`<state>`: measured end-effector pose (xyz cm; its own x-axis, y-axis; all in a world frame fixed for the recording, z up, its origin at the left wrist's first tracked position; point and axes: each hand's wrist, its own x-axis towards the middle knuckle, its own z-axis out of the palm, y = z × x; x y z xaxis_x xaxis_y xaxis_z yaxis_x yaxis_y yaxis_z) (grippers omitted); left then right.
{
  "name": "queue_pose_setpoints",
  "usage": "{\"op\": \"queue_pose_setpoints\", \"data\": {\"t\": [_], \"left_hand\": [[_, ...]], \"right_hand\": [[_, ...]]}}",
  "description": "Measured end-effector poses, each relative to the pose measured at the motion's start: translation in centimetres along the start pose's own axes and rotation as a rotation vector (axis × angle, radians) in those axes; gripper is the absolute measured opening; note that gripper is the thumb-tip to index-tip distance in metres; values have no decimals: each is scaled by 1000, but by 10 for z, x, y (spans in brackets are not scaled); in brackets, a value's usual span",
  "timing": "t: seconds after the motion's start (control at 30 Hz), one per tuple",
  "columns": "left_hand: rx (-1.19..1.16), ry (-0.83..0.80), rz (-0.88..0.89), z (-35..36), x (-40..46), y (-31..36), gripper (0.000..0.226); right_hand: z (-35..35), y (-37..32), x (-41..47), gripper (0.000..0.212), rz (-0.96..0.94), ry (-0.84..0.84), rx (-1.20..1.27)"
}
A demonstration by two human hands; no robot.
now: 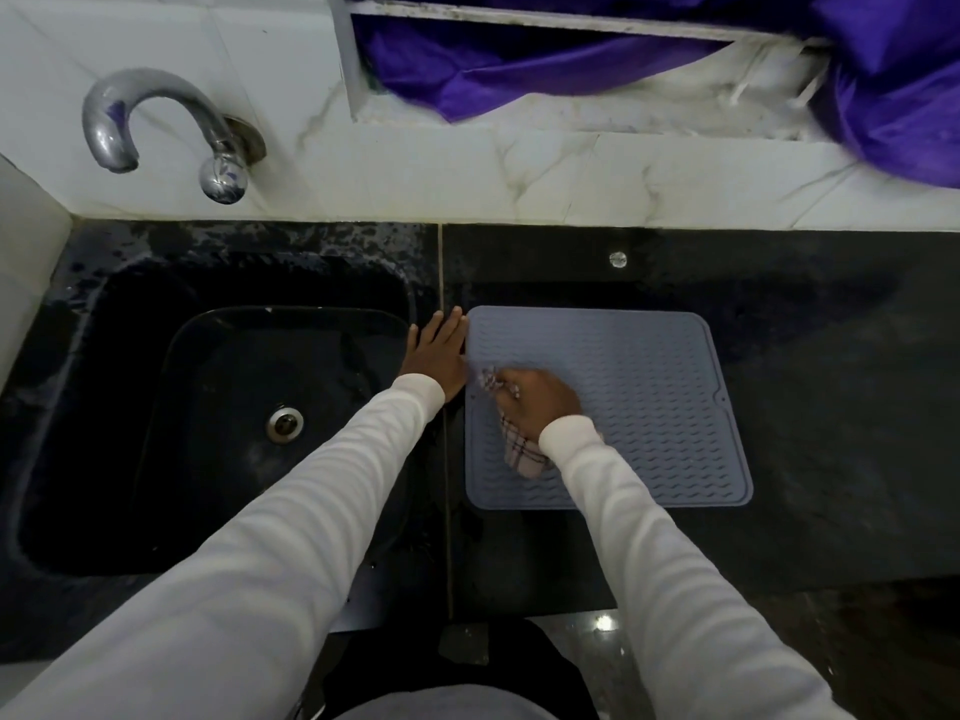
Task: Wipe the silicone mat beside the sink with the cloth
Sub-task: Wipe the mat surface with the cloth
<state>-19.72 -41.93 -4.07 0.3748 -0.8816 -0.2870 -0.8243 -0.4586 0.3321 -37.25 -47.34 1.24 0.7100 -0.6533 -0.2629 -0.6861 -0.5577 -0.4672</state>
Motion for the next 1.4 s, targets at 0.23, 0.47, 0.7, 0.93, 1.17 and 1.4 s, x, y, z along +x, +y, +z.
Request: {"op": "queue_pose_setpoints", "data": {"t": [0.23,0.47,0.7,0.93,1.17,1.4], "left_hand": [[-14,4,39,3,2,-6,62],[24,49,22,10,6,-8,63],[37,10,18,6,5,-6,64],[-8,-39,23,-2,7,-10,66],[21,-73,18,-8,6,-7,67],[64,-92,-26,-8,4,2,66]], "right_hand": [[-10,-7,94,40,172,113,29],[13,-19,116,36,140,127,-130],[18,-28,105,49,75,-35,-194],[-4,-22,105,52,-12,-289,-275],[-6,-6,77,44,-139,-355,-323],[-4,6,56,44,-146,-437,-349]]}}
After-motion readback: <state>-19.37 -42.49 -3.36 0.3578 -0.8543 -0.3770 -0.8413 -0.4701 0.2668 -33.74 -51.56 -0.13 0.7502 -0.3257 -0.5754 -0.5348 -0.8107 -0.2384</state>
